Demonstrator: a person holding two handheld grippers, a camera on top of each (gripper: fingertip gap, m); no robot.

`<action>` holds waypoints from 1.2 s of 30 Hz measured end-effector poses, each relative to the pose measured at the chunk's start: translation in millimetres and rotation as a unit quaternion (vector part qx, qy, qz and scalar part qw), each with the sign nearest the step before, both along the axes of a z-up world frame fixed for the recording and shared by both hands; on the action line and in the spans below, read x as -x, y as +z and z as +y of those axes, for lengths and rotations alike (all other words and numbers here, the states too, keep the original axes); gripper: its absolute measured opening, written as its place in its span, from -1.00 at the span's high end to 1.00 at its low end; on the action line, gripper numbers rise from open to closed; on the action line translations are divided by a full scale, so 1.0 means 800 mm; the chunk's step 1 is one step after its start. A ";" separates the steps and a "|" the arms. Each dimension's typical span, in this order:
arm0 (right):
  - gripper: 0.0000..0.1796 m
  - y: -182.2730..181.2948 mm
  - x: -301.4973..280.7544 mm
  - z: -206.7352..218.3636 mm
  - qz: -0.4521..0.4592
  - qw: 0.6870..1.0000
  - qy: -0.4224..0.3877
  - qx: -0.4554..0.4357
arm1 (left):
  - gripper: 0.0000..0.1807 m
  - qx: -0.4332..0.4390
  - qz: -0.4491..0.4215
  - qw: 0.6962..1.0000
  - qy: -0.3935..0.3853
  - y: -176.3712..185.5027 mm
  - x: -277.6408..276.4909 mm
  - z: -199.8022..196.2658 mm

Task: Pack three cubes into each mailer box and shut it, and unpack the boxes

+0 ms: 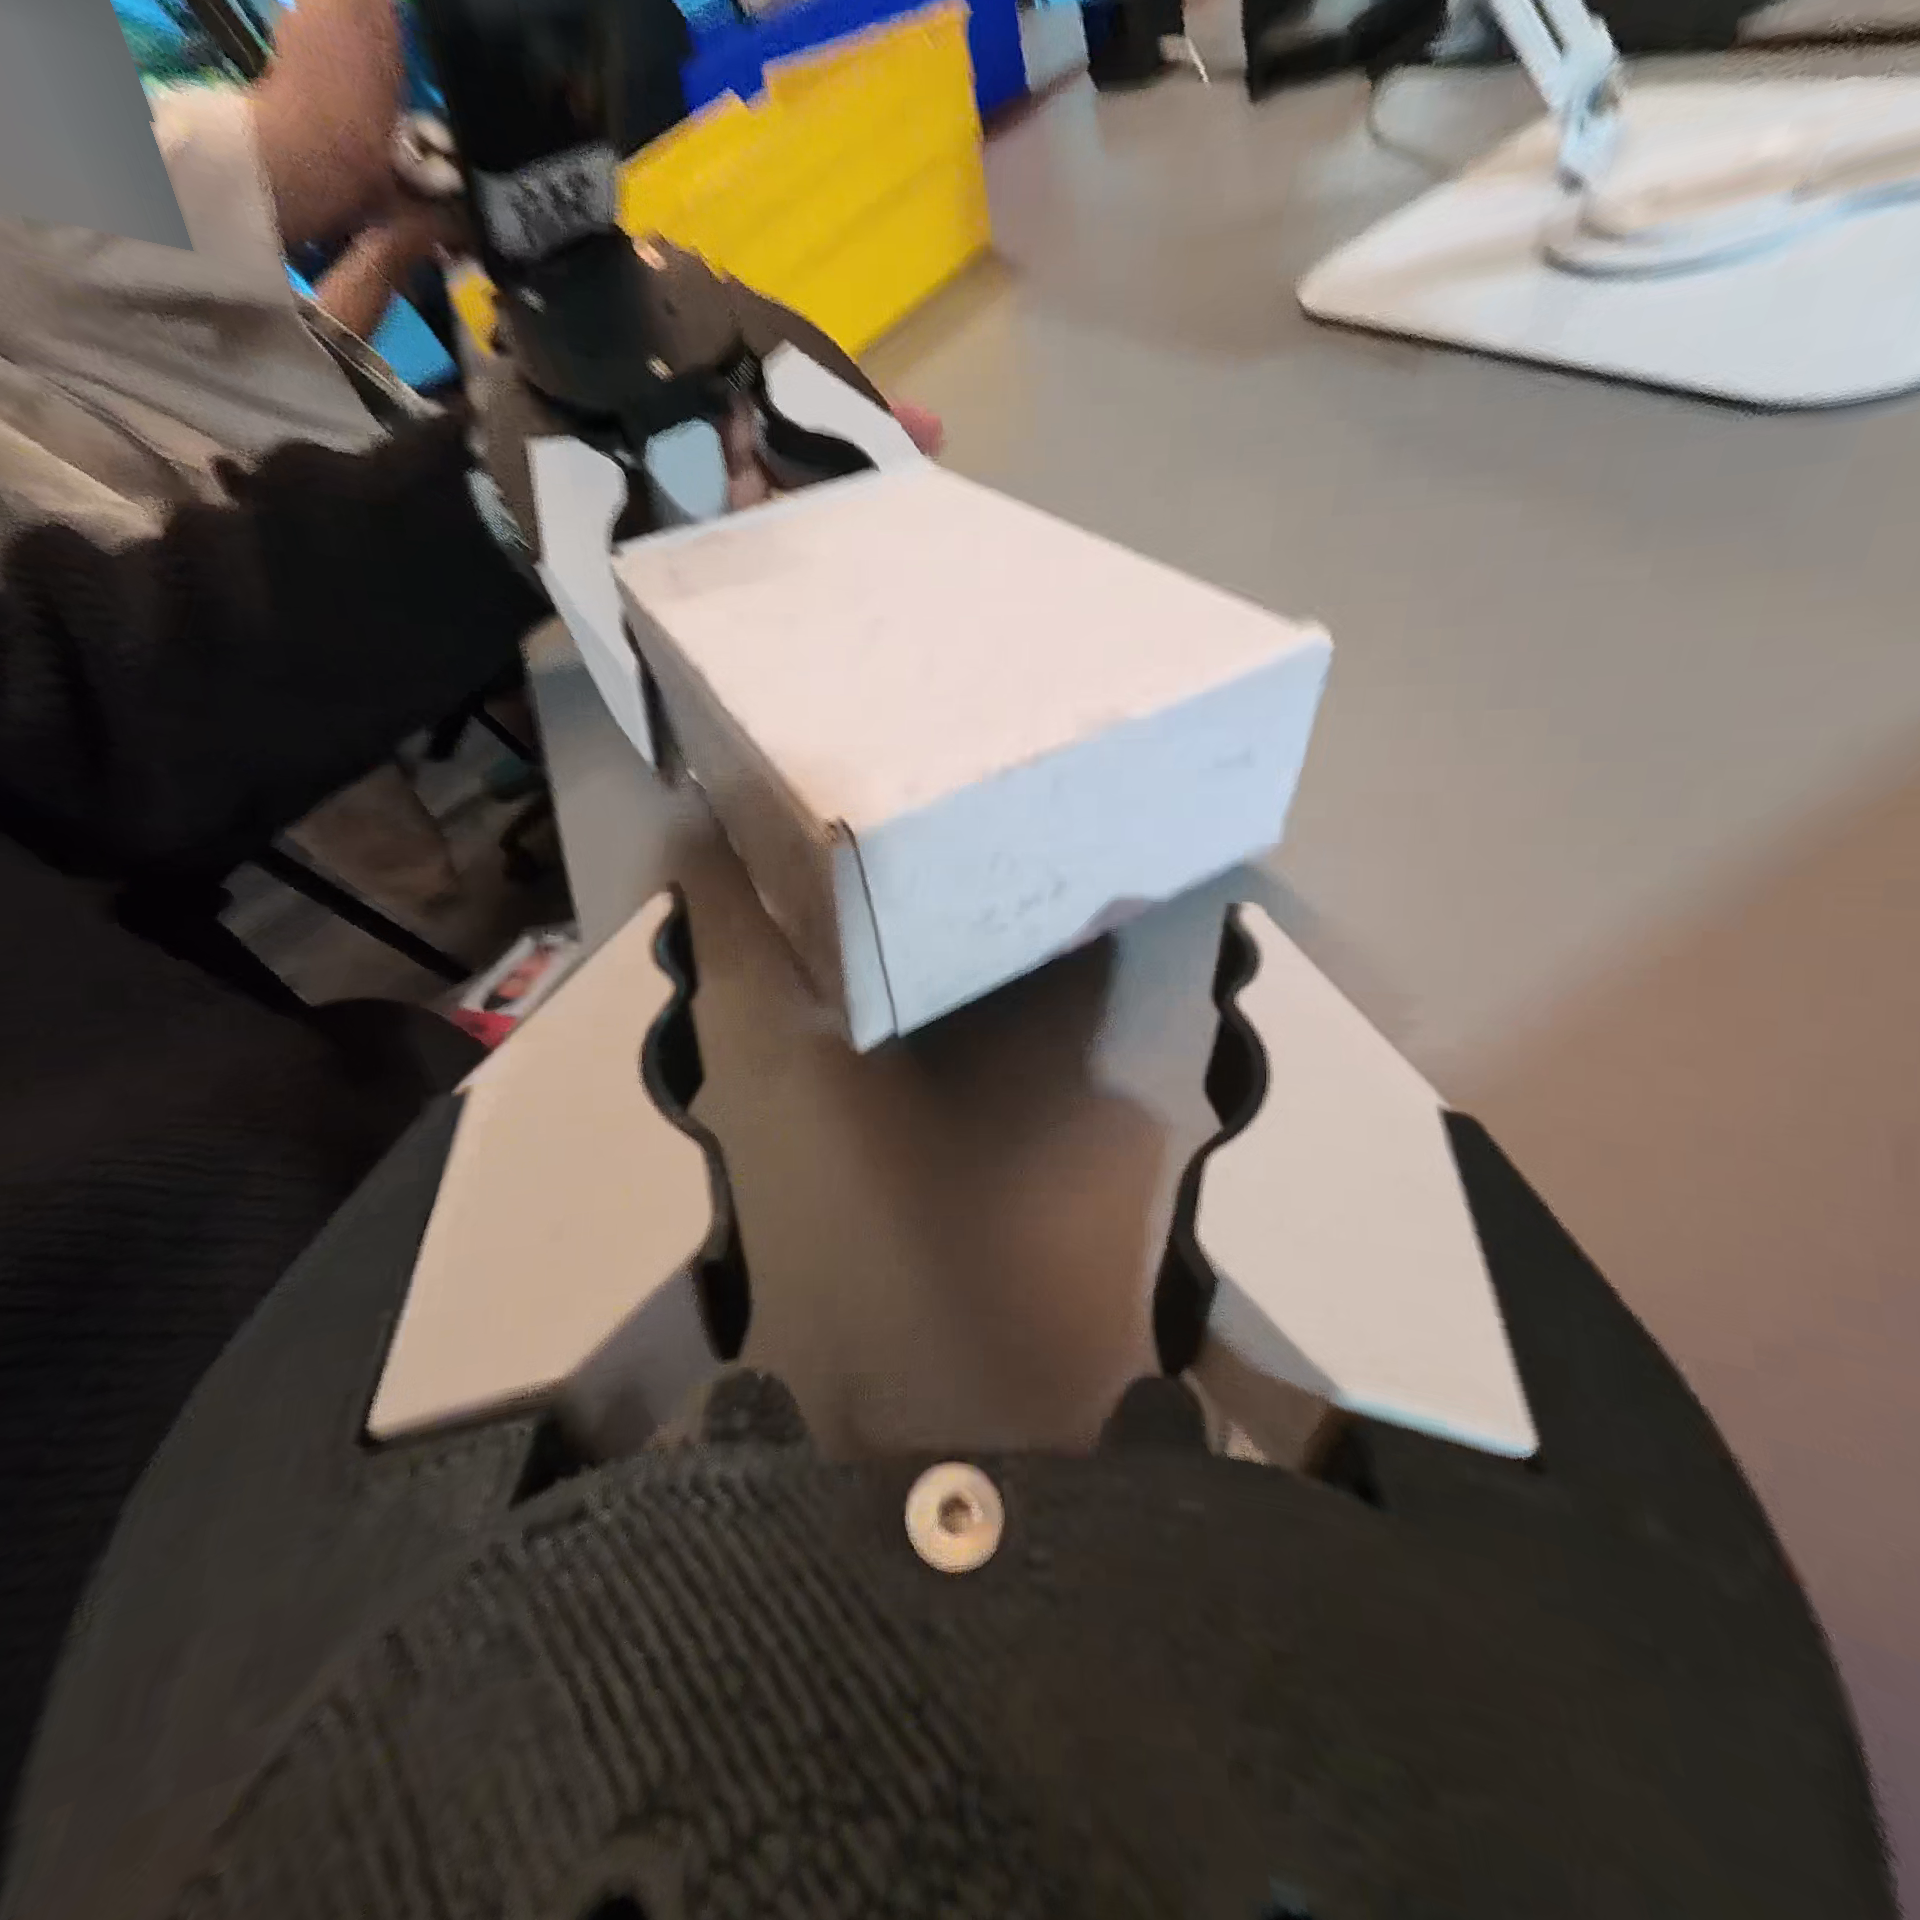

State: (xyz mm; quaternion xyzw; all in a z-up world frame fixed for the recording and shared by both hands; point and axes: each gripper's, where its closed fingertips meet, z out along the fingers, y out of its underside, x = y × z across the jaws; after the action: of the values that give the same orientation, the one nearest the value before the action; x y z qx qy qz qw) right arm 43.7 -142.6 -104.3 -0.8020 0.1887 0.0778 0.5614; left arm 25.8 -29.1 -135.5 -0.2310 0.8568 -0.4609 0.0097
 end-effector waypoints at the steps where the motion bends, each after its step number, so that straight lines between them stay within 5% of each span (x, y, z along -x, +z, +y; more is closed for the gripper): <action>1: -0.21 0.009 0.005 0.005 -0.001 1.000 0.007 -0.021 | -0.40 0.017 0.008 1.000 -0.005 0.005 0.004 -0.004; 16: -0.26 -0.010 0.035 0.019 -0.023 0.999 0.038 0.028 | -0.40 0.063 0.125 0.990 -0.032 0.004 0.054 -0.001; 36: 0.08 -0.013 0.058 0.026 0.013 0.996 0.081 0.026 | -0.41 0.083 0.131 0.987 -0.032 0.006 0.057 0.007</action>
State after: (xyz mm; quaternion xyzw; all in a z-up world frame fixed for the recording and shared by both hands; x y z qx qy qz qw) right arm -2.4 -122.1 -114.5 -0.8282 0.1322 0.1285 0.5293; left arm -19.5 -23.8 -130.6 -0.2622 0.8165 -0.4958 -0.1368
